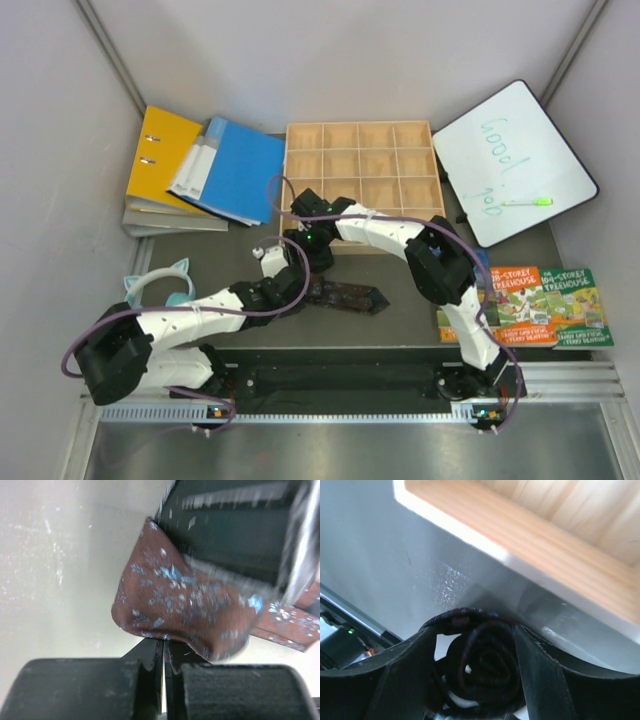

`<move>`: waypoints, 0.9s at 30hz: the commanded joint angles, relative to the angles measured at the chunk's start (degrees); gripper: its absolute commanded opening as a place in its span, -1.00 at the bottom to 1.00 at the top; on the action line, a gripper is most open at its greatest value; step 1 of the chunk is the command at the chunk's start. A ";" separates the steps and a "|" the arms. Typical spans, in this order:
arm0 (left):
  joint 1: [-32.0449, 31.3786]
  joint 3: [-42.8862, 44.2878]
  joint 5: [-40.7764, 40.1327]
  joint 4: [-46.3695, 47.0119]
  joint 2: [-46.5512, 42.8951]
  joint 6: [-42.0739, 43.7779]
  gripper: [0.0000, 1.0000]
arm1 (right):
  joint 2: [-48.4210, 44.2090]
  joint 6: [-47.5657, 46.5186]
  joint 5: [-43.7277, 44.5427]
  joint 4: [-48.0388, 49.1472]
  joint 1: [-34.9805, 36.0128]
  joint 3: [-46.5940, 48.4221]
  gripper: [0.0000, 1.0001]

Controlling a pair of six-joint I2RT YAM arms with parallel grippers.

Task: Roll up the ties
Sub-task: Roll the tie at the center of the board.

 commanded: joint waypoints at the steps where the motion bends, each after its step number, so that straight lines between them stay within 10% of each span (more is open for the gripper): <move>1: 0.37 2.95 -0.24 -0.20 -2.30 1.09 -0.98 | -2.94 -1.67 1.46 -4.33 -3.08 5.81 0.31; 27: 9.58 14.02 3.05 -21.05 -15.32 16.54 0.42 | -28.17 13.17 1.02 18.60 -1.95 -27.14 0.02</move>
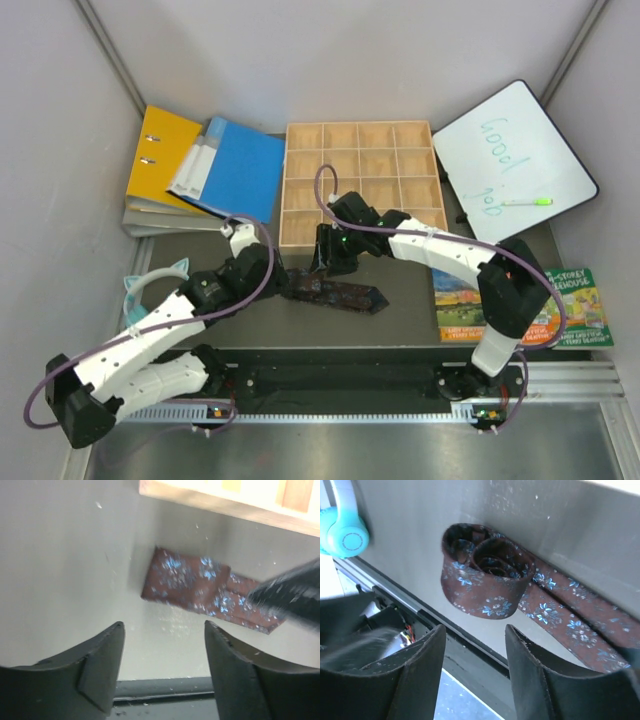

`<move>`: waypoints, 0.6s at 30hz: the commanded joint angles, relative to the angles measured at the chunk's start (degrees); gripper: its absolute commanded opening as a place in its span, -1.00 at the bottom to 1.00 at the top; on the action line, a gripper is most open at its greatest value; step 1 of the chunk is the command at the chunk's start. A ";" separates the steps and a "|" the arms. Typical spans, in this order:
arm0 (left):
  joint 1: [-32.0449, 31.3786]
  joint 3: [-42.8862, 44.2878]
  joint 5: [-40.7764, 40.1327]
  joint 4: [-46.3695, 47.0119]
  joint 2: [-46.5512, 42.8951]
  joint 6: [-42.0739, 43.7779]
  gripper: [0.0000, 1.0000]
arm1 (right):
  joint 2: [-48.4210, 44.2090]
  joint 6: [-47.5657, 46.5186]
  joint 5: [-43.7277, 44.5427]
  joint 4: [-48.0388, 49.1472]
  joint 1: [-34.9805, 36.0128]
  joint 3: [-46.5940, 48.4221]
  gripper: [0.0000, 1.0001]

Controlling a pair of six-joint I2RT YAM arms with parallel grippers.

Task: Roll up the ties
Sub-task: Roll the tie at the center of the board.

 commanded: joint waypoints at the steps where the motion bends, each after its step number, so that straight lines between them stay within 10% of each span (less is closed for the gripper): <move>1: 7.53 2.87 6.56 1.49 2.78 10.17 0.43 | -1.16 4.50 -0.08 8.59 0.57 -3.43 0.01; 18: 18.54 -3.09 29.35 18.38 10.70 20.29 0.58 | -0.72 10.92 -3.15 33.82 0.57 -20.31 -0.37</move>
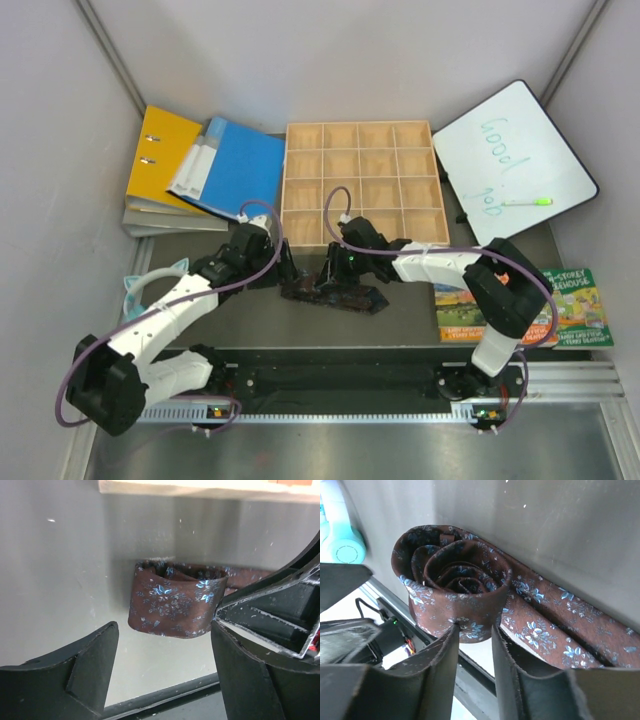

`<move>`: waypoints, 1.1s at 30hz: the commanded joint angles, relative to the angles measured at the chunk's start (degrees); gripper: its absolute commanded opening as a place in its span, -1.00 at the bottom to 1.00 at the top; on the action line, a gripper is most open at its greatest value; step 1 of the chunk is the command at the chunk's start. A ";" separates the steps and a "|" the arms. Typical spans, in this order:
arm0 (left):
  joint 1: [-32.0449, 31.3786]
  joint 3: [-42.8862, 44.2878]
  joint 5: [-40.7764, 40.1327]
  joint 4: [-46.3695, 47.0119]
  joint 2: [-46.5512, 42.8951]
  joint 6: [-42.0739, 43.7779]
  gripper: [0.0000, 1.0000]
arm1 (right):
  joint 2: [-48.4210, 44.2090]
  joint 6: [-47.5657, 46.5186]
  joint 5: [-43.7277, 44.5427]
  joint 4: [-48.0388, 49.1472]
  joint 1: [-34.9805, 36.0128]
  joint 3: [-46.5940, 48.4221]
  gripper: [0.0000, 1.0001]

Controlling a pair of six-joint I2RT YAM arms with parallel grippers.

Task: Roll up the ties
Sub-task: Roll the tie at the center of the board.

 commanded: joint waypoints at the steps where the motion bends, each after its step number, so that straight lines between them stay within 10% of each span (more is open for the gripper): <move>1: 0.88 -2.12 4.45 5.44 0.65 2.85 0.59 | -0.61 1.90 -1.58 11.70 0.26 -2.67 -0.39; 22: 3.43 -7.22 7.79 14.49 5.65 1.36 0.73 | 11.68 9.45 -11.06 44.91 -1.06 -12.70 -0.62; 33: 3.70 -9.33 11.22 17.75 10.57 0.66 0.60 | 15.38 8.66 -12.12 44.94 -2.02 -11.21 -0.46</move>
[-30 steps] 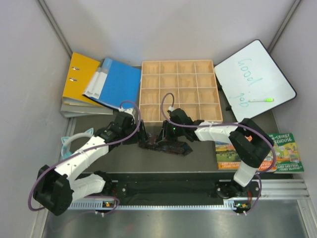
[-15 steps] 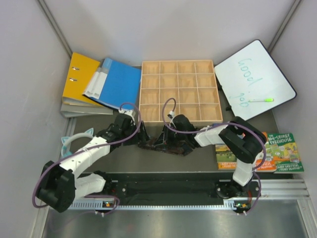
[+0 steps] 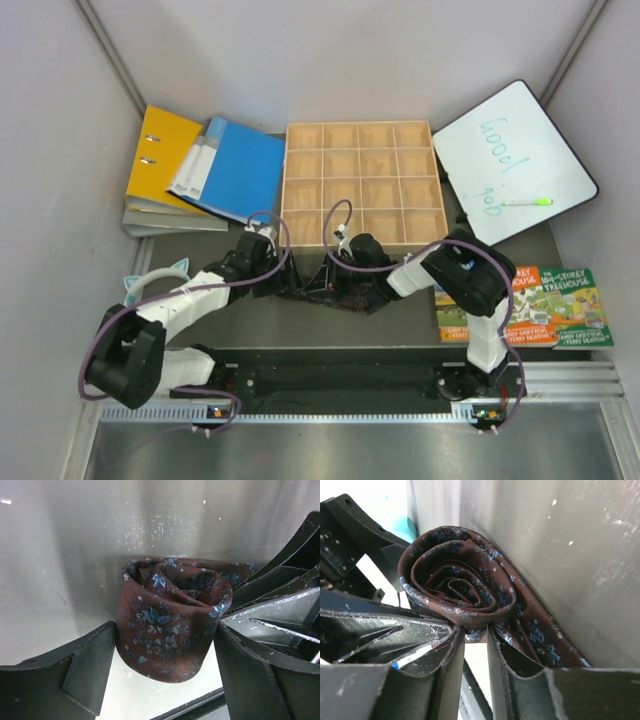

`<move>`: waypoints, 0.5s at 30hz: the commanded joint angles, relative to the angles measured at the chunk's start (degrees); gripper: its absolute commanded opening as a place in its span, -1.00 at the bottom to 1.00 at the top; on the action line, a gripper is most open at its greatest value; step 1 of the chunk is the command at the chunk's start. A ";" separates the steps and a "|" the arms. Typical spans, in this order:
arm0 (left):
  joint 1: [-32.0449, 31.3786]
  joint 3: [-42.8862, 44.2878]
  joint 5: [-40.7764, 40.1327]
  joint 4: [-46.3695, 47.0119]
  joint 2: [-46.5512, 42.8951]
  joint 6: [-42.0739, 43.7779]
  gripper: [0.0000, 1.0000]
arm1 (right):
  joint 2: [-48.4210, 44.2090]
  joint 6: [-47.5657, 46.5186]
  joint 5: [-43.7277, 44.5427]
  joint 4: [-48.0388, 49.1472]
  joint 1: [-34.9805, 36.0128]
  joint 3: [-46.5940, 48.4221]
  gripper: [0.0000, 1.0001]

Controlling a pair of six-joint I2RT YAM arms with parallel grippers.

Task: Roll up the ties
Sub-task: Roll the tie at the center of the board.

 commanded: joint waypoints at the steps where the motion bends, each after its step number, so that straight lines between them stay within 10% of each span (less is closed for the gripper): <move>1: 0.24 -0.24 2.70 3.34 1.77 -0.50 0.58 | 3.23 -0.01 -0.28 1.01 -0.43 0.99 -0.46; 15: 0.16 4.51 -3.45 -4.91 0.98 0.64 -0.58 | -3.16 -2.56 0.33 -6.36 -0.60 1.16 -0.02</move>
